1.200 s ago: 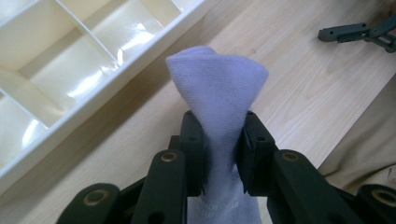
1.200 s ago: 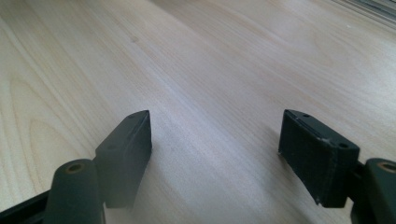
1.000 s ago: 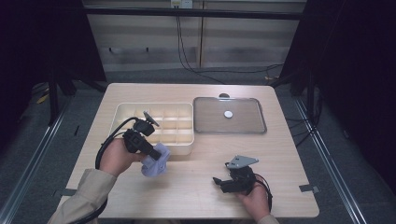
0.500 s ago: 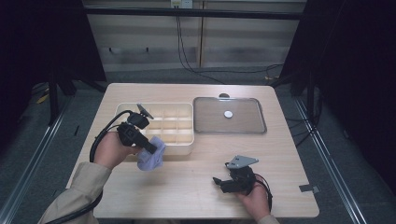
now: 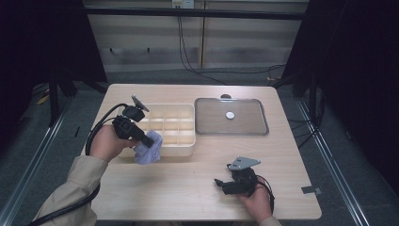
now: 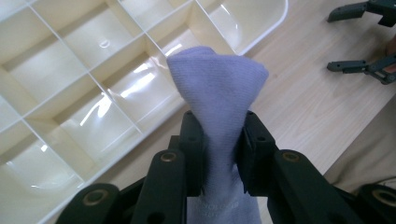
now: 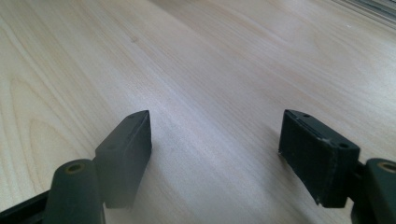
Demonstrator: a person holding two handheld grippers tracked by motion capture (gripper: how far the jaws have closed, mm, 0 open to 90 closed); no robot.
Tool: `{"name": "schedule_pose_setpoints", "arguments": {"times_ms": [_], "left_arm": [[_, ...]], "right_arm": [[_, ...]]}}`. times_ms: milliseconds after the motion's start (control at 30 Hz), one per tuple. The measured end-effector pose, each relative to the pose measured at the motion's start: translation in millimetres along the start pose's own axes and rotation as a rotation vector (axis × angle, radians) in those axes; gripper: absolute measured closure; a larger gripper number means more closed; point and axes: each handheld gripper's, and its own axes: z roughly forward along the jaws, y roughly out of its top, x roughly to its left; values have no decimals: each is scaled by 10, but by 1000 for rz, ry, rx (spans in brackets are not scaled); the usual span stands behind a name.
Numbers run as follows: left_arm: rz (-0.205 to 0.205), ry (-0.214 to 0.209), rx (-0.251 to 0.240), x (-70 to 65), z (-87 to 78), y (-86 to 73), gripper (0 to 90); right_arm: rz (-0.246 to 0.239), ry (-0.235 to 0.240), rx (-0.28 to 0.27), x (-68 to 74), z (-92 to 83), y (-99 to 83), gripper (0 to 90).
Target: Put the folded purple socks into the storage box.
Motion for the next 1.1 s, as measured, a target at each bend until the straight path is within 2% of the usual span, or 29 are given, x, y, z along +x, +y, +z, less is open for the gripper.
{"name": "schedule_pose_setpoints", "arguments": {"times_ms": [400,633,1100], "left_arm": [[-16,28,0,157,-88,34,736],[-32,41,-16,259,-141,49,736],[-64,70,-29,423,-176,53,736]], "right_arm": [[-1,0,-1,0,1,0,251],[0,0,0,0,1,0,250],[-1,1,0,0,1,1,246]]}}
